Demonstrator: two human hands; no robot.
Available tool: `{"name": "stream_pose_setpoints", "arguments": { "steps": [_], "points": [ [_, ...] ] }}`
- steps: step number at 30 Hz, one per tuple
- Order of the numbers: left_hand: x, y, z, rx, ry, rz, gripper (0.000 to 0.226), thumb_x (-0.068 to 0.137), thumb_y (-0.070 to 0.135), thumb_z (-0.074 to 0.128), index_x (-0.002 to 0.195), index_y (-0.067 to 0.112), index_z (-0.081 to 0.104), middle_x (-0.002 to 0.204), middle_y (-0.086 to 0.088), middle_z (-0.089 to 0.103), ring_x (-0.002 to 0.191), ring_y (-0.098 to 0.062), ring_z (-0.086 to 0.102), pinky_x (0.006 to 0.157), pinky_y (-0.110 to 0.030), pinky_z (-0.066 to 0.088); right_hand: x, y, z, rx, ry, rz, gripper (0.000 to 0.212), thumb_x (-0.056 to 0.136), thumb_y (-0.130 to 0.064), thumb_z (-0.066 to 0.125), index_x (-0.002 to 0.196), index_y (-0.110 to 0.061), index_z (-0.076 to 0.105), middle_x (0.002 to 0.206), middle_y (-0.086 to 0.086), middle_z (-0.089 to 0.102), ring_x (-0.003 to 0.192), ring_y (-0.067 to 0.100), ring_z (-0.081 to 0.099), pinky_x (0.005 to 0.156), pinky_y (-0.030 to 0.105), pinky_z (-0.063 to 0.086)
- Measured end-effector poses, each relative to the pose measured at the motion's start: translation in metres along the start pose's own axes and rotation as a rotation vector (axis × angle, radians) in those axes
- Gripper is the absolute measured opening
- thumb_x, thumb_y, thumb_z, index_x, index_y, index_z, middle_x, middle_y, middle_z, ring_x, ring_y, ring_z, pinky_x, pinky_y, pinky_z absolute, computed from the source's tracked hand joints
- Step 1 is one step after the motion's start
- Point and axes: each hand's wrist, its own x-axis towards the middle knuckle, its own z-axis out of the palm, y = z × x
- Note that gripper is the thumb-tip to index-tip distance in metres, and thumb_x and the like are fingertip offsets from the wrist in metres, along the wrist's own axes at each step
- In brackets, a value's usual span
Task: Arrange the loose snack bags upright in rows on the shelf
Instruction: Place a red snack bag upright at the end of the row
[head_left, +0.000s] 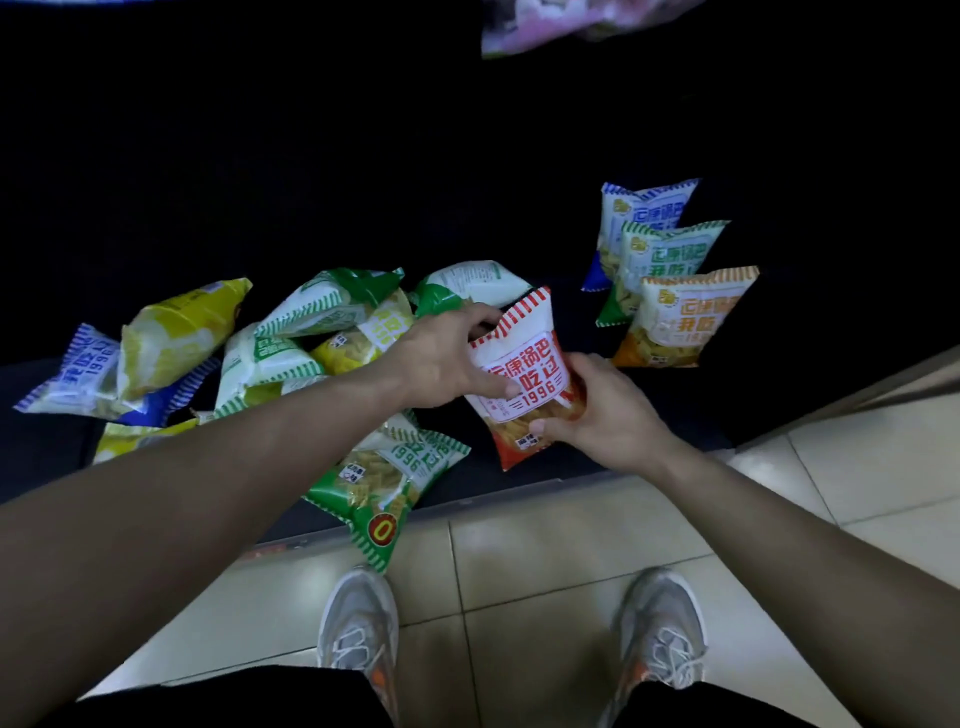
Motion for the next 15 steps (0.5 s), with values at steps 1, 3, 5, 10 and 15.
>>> {"name": "stream_pose_setpoints", "arguments": {
  "steps": [1, 3, 5, 10, 15],
  "points": [
    [0.003, 0.003, 0.002, 0.013, -0.003, 0.002, 0.086, 0.065, 0.043, 0.089, 0.139, 0.027, 0.048, 0.121, 0.009, 0.06, 0.107, -0.011, 0.061, 0.094, -0.032, 0.052, -0.002, 0.003, -0.001, 0.02, -0.01, 0.014, 0.082, 0.069, -0.048, 0.085, 0.138, -0.029, 0.047, 0.121, -0.008, 0.055, 0.11, 0.01, 0.054, 0.088, 0.03, 0.044],
    [0.008, 0.008, 0.007, 0.057, 0.001, 0.017, 0.081, 0.065, 0.046, 0.088, 0.135, 0.028, 0.051, 0.118, 0.008, 0.063, 0.1, -0.01, 0.063, 0.088, -0.033, 0.054, -0.005, 0.011, -0.004, 0.041, -0.024, 0.057, 0.089, 0.07, -0.052, 0.083, 0.144, -0.029, 0.04, 0.133, -0.004, 0.054, 0.119, 0.013, 0.053, 0.097, 0.036, 0.047],
    [0.016, 0.014, 0.014, 0.163, 0.012, 0.03, 0.079, 0.065, 0.051, 0.086, 0.134, 0.031, 0.051, 0.117, 0.008, 0.064, 0.097, -0.011, 0.062, 0.083, -0.031, 0.053, -0.008, 0.022, -0.012, -0.036, -0.03, 0.105, 0.09, 0.076, -0.056, 0.077, 0.149, -0.026, 0.034, 0.144, 0.001, 0.049, 0.129, 0.019, 0.05, 0.103, 0.043, 0.046],
    [0.046, 0.045, 0.039, 0.317, 0.029, 0.065, 0.08, 0.063, 0.058, 0.083, 0.132, 0.033, 0.052, 0.12, 0.008, 0.066, 0.105, -0.017, 0.061, 0.094, -0.038, 0.048, -0.027, 0.06, -0.04, -0.204, -0.063, 0.287, 0.077, 0.087, -0.05, 0.066, 0.15, -0.019, 0.035, 0.145, 0.009, 0.042, 0.128, 0.027, 0.051, 0.102, 0.042, 0.047],
    [0.086, 0.093, 0.074, 0.316, 0.02, 0.124, 0.083, 0.063, 0.054, 0.085, 0.135, 0.031, 0.05, 0.122, 0.004, 0.066, 0.101, -0.015, 0.063, 0.082, -0.03, 0.051, -0.056, 0.095, -0.062, -0.268, -0.078, 0.435, 0.074, 0.087, -0.046, 0.065, 0.149, -0.02, 0.034, 0.144, 0.01, 0.041, 0.129, 0.031, 0.049, 0.103, 0.042, 0.045]
  ]
}}
